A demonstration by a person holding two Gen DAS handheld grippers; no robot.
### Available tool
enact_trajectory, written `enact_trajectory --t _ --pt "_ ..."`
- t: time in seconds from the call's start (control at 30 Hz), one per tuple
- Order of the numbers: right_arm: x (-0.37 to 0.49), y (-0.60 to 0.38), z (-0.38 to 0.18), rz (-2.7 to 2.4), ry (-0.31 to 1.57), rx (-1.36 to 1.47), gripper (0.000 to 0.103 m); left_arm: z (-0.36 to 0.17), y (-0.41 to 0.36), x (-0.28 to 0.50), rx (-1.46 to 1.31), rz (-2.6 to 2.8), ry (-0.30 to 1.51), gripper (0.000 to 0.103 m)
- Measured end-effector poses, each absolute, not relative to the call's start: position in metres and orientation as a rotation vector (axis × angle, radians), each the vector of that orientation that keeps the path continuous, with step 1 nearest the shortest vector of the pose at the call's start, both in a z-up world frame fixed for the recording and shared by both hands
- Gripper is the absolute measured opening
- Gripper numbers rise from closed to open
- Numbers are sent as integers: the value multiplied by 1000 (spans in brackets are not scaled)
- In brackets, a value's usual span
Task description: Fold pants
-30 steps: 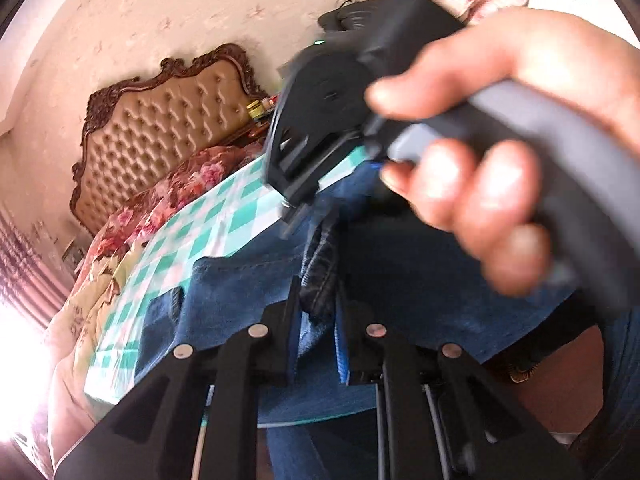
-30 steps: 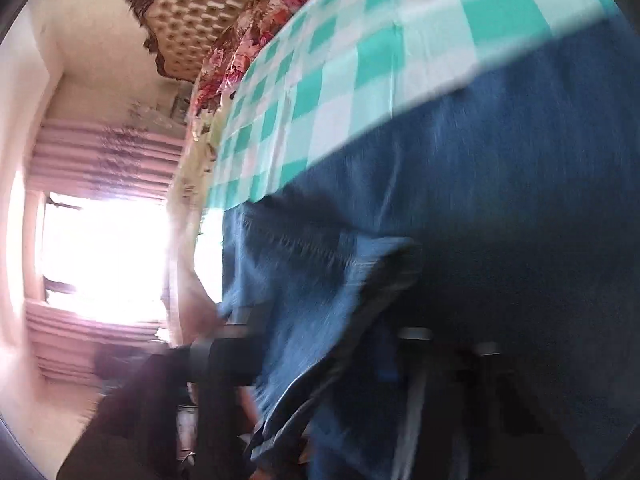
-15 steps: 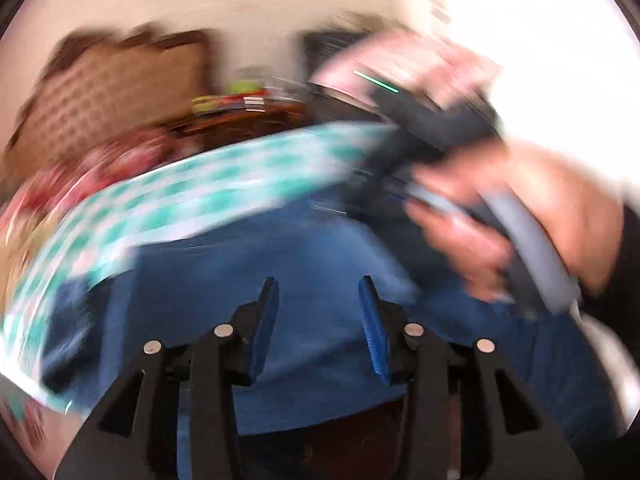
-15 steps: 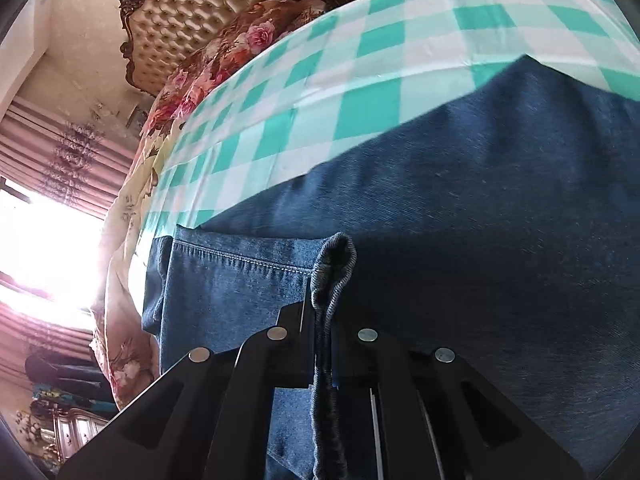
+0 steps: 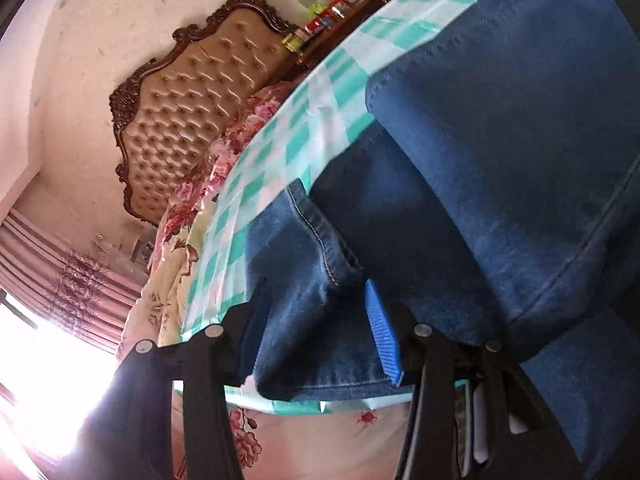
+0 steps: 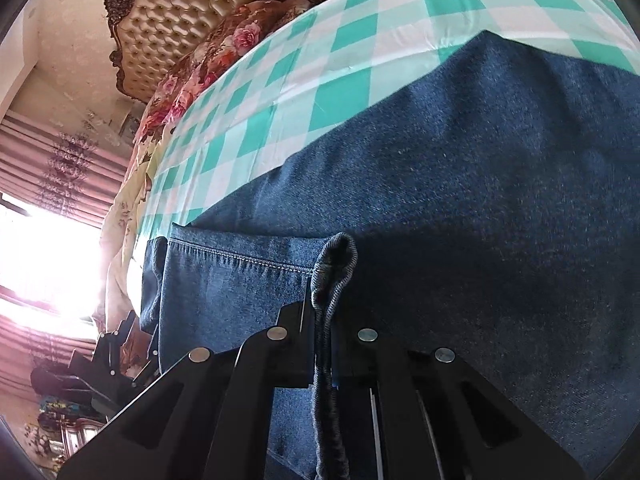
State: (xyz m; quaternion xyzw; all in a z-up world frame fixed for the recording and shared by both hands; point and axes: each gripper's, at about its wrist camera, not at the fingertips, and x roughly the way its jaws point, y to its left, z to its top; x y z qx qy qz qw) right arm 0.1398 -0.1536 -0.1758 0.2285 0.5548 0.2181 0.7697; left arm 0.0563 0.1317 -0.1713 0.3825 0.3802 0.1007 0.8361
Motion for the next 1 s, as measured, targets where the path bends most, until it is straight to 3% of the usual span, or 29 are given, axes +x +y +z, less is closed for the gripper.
enact_trajectory --t 0.07,0.1,0.13,0.43,0.57,0.63,0.77,0.87,1.0 --pt "141 -150 -176 470 1206 488 6 -175 146 66 776 197 808 41" --pt "141 -149 -176 468 1206 484 5 -175 150 70 732 175 821 19" --pt "142 -149 -176 466 1209 480 6 -173 157 76 688 175 840 11" --pt "142 -153 -180 495 1206 499 6 -65 208 70 94 267 736 9" --pt "144 -162 -185 527 1227 567 6 -22 118 65 142 149 626 8" --pt "146 -170 -192 572 1234 670 15 -31 57 59 192 22 616 8" --pt "148 -184 -207 630 1240 832 15 -89 -69 39 333 -258 642 8" --pt "148 -189 -210 667 1241 871 15 -122 -98 40 314 -284 708 8" --pt "148 -196 -212 690 1250 904 15 -128 -89 40 287 -271 719 8"
